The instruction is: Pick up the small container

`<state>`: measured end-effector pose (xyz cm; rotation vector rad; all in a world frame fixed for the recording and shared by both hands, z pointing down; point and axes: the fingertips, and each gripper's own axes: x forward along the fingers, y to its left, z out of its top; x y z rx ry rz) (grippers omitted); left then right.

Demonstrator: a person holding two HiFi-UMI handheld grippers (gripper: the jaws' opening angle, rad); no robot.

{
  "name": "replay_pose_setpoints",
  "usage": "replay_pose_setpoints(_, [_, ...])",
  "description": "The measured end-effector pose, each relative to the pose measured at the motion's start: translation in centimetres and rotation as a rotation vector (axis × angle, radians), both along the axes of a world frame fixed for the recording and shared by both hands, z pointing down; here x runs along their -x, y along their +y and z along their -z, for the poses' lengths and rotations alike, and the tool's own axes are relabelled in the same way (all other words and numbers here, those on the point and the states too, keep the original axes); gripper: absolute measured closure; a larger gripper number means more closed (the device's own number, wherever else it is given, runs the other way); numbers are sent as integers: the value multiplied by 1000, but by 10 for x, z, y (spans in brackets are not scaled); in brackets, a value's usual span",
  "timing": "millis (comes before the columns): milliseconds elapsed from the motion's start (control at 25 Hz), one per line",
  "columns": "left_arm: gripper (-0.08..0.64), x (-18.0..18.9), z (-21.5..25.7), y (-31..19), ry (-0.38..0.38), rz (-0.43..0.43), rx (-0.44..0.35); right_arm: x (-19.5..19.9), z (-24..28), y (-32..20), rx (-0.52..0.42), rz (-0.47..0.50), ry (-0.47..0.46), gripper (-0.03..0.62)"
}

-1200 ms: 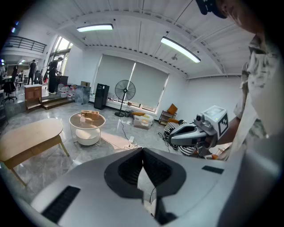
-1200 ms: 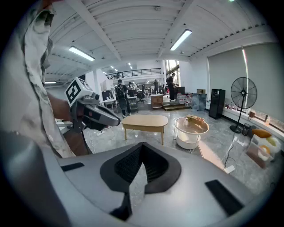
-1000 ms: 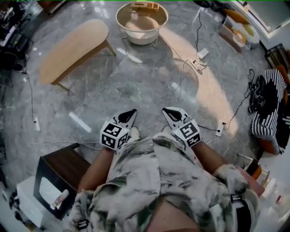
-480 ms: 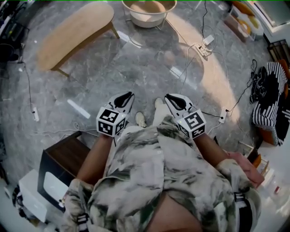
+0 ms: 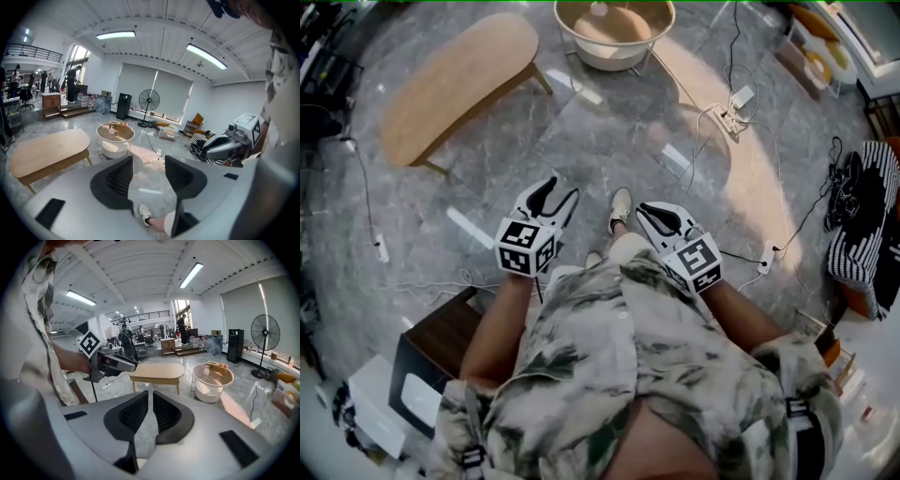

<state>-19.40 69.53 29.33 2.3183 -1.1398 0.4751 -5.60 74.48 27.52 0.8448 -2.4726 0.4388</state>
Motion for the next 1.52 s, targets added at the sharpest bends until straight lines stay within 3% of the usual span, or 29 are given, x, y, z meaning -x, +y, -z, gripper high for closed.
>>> replay_pose_setpoints(200, [332, -11, 5, -90, -50, 26, 7, -18, 2, -83, -3, 39, 11, 540])
replay_pose_setpoints(480, [316, -54, 10, -197, -81, 31, -9, -55, -8, -170, 16, 58, -5, 552])
replay_pose_setpoints(880, [316, -99, 7, -295, -87, -16, -4, -87, -13, -239, 41, -4, -22, 552])
replay_pose_setpoints(1120, [316, -92, -3, -353, -61, -45, -21, -75, -18, -284, 37, -48, 11, 554])
replay_pose_setpoints(1320, [316, -85, -17, -428, -19, -90, 1, -65, -15, -350, 44, -131, 25, 554])
replay_pose_setpoints(1520, [317, -67, -30, -498, -25, -160, 11, -29, -18, -417, 55, -154, 51, 555])
